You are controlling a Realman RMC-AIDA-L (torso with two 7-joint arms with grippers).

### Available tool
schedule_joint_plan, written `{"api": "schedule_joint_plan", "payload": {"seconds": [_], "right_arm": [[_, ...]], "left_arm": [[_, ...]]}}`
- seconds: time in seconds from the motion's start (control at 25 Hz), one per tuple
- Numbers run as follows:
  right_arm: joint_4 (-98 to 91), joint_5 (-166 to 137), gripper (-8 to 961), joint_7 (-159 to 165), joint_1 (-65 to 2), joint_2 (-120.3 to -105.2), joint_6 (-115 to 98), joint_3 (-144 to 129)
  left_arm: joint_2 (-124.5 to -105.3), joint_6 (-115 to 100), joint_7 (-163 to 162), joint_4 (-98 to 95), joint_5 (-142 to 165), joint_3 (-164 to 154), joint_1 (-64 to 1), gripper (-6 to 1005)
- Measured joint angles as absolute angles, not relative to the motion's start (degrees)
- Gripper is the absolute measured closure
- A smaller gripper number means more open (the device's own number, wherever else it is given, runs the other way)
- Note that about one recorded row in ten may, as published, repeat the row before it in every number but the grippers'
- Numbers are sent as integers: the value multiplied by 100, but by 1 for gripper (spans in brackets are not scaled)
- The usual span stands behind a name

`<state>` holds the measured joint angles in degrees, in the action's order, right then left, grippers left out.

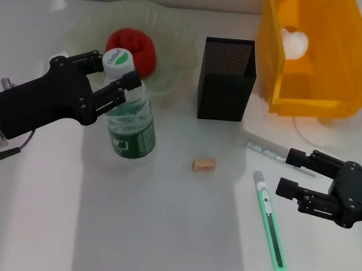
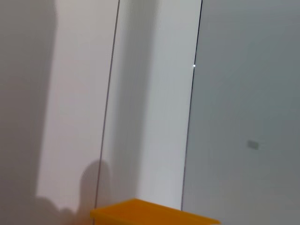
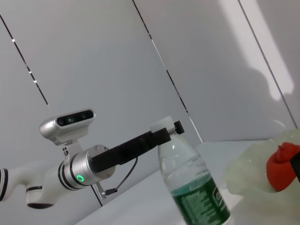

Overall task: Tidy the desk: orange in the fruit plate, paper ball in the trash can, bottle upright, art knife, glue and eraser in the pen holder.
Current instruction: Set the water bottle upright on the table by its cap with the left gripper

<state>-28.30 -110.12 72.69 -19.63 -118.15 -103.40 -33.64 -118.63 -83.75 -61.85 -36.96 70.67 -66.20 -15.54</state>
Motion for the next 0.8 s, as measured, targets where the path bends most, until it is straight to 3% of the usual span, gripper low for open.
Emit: {"api": "schedule_joint_plan", "payload": {"seconds": [0.8], "right_arm": [[-2813,-11012,154,7128,-1987,-11892,-10274,-3287]], "left_arm": [[-11882,-8391,-3806,-2104,5722,-6612,-1853,534]]}}
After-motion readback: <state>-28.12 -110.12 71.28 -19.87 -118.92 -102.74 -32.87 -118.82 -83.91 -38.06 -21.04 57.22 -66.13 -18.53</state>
